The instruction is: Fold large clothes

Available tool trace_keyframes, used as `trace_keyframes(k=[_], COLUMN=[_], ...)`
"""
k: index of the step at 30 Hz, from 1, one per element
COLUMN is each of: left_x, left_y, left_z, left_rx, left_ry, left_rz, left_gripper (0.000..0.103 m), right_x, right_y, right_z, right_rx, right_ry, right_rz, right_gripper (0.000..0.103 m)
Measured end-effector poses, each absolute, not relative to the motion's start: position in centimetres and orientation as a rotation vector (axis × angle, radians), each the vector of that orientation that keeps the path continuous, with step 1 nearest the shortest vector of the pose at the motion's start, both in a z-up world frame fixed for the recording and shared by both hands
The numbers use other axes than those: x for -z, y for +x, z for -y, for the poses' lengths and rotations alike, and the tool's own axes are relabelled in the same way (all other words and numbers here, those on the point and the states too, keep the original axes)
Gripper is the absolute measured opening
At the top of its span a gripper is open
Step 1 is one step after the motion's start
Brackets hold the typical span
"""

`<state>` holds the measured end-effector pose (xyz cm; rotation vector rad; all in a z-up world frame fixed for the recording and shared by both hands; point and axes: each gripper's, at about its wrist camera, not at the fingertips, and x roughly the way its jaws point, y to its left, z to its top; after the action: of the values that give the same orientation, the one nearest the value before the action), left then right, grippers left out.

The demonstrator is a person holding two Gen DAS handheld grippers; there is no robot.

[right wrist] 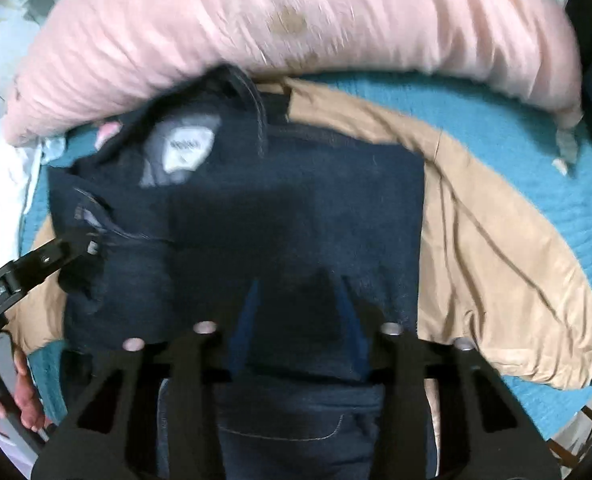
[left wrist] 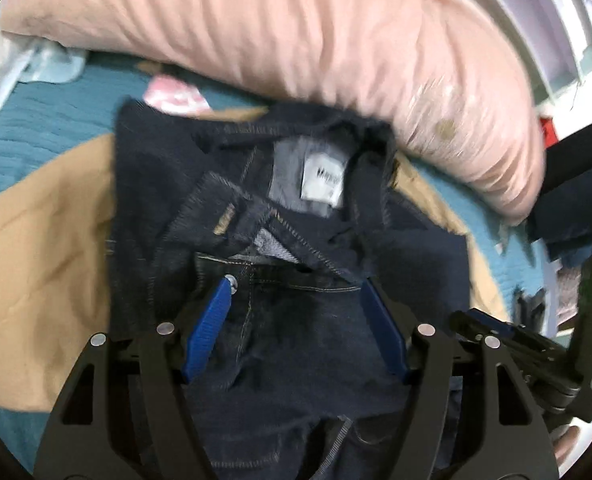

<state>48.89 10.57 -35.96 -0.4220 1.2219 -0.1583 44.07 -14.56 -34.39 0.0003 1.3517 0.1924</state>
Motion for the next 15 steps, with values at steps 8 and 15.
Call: trace_keyframes(k=[8, 15], left_x=[39.6, 39.5], left_y=[49.0, 48.3], left_z=[-10.1, -10.9], left_rx=[0.114, 0.116], left_ry=[-0.328, -0.368], left_rz=[-1.29, -1.312], left_gripper=[0.046, 0.038], right_x=[39.5, 38.9], right_y=[44.6, 44.9], right_z=[15.3, 17.5], right_rx=[-0.157, -0.097], right_ry=[0.015, 0.034], right_rz=[-1.431, -1.408], right_gripper=[0.01, 0.0])
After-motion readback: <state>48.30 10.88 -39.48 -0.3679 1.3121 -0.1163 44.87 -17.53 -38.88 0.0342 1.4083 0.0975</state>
